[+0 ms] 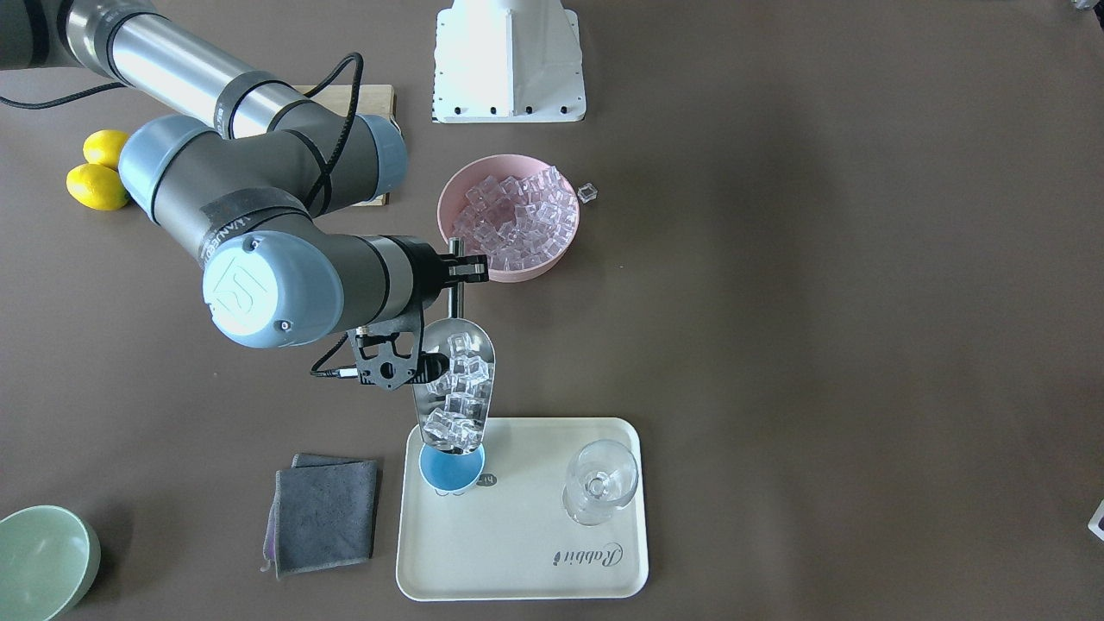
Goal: Put ice in cup with scoop
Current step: 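Tilt the scoop with the right gripper to pour ice into the blue cup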
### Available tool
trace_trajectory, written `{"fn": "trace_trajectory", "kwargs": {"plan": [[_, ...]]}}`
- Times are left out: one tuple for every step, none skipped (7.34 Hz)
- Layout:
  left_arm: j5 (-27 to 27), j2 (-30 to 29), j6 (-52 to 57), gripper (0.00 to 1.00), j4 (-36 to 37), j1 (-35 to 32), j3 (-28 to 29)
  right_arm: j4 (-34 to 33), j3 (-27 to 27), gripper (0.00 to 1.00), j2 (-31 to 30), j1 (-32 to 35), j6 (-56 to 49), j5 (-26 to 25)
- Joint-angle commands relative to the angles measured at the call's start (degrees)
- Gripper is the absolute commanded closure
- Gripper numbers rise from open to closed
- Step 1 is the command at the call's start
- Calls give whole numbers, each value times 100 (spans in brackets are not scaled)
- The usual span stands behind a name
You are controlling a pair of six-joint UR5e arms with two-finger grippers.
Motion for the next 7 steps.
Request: {"fn": "trace_trajectory", "kwargs": {"plan": [[-1, 9, 3, 2, 2, -17, 18, 26, 3, 100, -77, 45, -35, 288], [17, 9, 21, 2, -7, -17, 88, 70, -6, 100, -104, 46, -26, 445], [26, 9, 21, 2, -15, -61, 132, 70, -15, 100, -130, 115, -26, 751], [26, 18, 30, 2, -15, -78, 106, 70, -76, 100, -148, 151, -26, 946], [34, 10, 30, 2, -15, -87, 132, 70, -103, 100, -148, 151, -26, 982], [26, 1, 21, 2, -24, -79, 124, 70, -146, 100, -165, 177, -17, 1209], [26, 1, 30, 2, -24, -79, 123, 70, -164, 100, -165, 195, 9, 1316]]}}
